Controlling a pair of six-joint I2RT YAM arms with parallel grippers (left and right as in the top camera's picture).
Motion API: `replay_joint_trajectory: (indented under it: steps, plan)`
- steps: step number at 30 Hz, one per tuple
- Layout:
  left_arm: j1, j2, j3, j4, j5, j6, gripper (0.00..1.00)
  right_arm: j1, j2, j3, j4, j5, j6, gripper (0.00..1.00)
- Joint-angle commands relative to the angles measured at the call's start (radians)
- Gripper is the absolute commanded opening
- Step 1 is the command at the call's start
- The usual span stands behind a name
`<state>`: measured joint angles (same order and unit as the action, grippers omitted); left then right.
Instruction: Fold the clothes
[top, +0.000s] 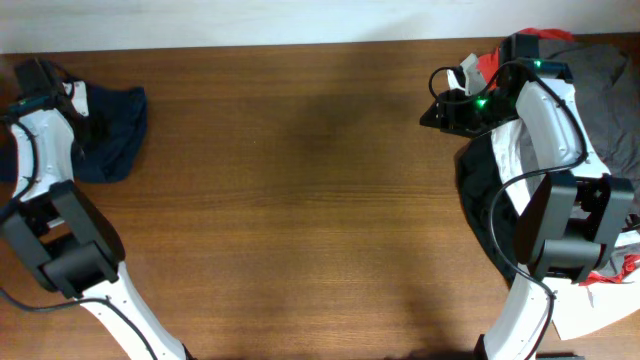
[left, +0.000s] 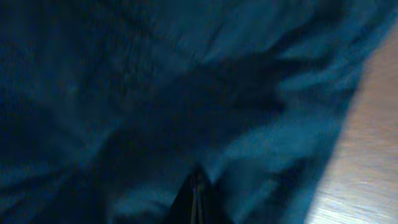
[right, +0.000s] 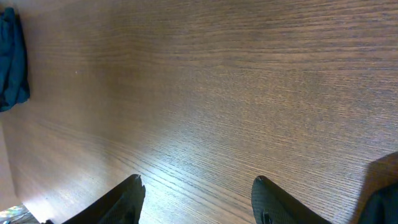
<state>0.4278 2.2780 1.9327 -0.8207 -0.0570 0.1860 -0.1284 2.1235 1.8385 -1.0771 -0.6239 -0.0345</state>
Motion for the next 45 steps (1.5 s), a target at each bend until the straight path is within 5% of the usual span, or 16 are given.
replay_joint_trajectory:
  steps: [1, 5, 11, 21, 23, 25, 26, 27, 28, 36, 45]
  plan:
    - [0.001, 0.064, -0.003, 0.006, -0.035, 0.037, 0.01, 0.004, -0.023, 0.013, 0.000, 0.009, -0.007, 0.61]
    - [-0.033, 0.118, -0.003, 0.043, 0.045, 0.013, 0.01, 0.004, -0.023, 0.013, 0.007, 0.008, -0.006, 0.61]
    - [-0.072, 0.168, -0.003, 0.167, 0.103, -0.197, 0.01, 0.004, -0.023, 0.013, 0.010, 0.008, -0.006, 0.61]
    - [-0.088, 0.161, 0.017, 0.196, 0.103, -0.224, 0.01, 0.004, -0.023, 0.013, 0.015, 0.019, -0.006, 0.61]
    - [-0.087, 0.146, 0.050, 0.149, 0.102, -0.224, 0.09, 0.004, -0.023, 0.013, 0.032, 0.007, -0.006, 0.65]
    - [-0.087, 0.118, 0.119, 0.076, 0.103, -0.224, 0.32, 0.004, -0.023, 0.013, 0.062, 0.002, -0.006, 0.70]
    - [-0.088, 0.098, 0.159, 0.033, 0.103, -0.224, 0.48, 0.004, -0.025, 0.016, 0.077, -0.020, -0.007, 0.70]
    - [-0.088, 0.086, 0.182, 0.010, 0.103, -0.224, 0.82, 0.004, -0.026, 0.024, 0.091, -0.043, -0.006, 0.70]
    - [-0.088, 0.068, 0.213, -0.023, 0.103, -0.224, 0.99, 0.004, -0.027, 0.043, 0.103, -0.068, -0.007, 0.72]
    - [-0.088, -0.130, 0.370, -0.181, 0.138, -0.224, 0.99, 0.007, -0.046, 0.410, -0.090, 0.031, -0.044, 0.99]
    - [-0.088, -0.439, 0.372, -0.213, 0.406, -0.224, 0.99, 0.022, -0.059, 0.918, -0.564, 0.274, -0.045, 0.99]
